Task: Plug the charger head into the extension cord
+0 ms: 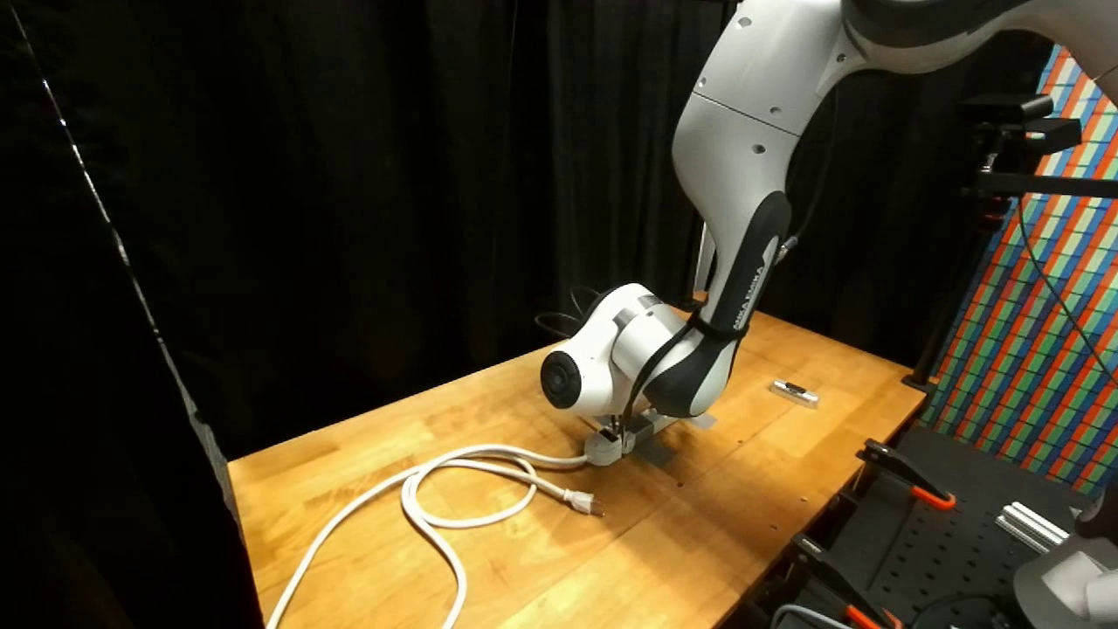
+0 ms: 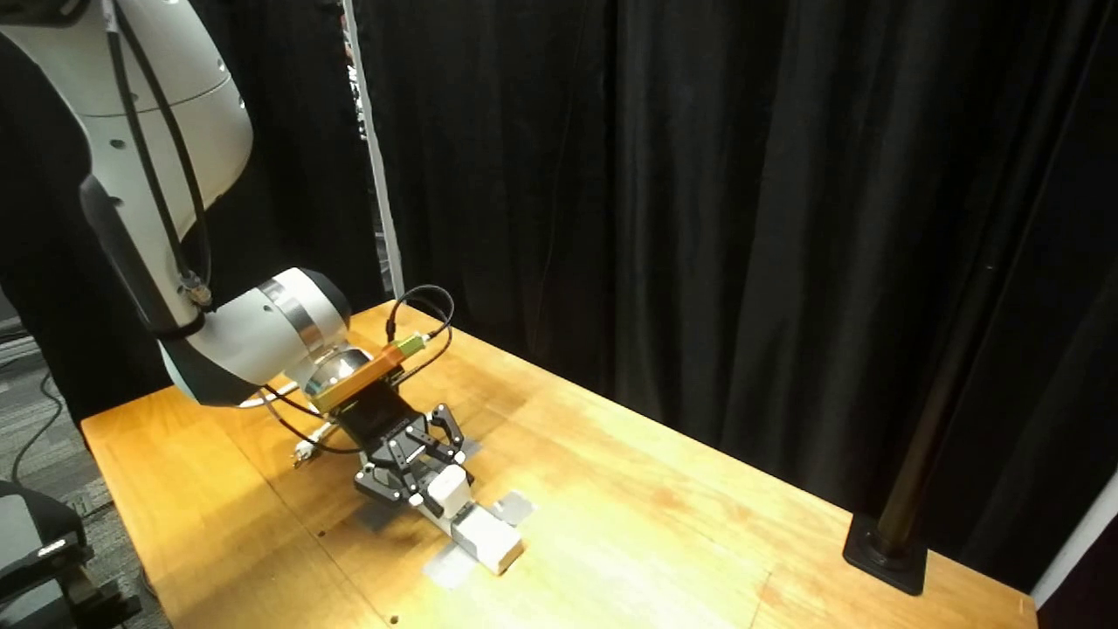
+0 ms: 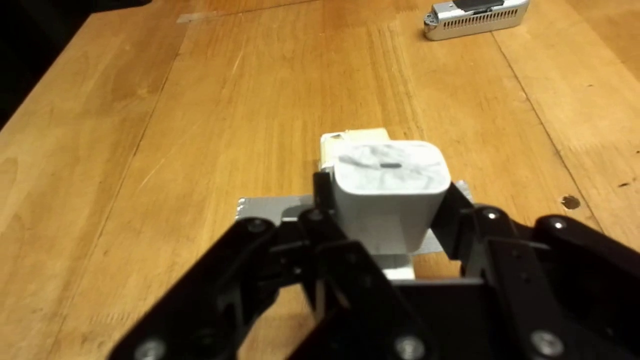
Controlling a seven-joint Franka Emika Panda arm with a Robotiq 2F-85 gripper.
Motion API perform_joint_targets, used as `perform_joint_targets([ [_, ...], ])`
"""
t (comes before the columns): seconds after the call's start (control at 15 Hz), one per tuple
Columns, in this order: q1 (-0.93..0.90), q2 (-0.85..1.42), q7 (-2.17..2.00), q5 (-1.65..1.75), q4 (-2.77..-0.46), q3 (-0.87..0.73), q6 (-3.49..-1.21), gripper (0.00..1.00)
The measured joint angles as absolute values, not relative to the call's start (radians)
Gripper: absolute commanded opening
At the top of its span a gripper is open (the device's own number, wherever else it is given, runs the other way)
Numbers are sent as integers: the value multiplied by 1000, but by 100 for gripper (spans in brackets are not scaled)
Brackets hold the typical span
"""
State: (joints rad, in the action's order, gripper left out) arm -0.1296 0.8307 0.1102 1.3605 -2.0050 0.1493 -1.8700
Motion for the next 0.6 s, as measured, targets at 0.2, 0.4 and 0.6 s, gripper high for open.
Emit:
perform_joint_targets([
  [0.2, -130, 819, 112, 1353, -2027, 160, -1871, 23],
  [0.4, -128, 817, 124, 1350, -2036, 163, -1876, 23],
  [0.6, -122, 814, 119, 1349, -2035, 161, -1876, 23],
])
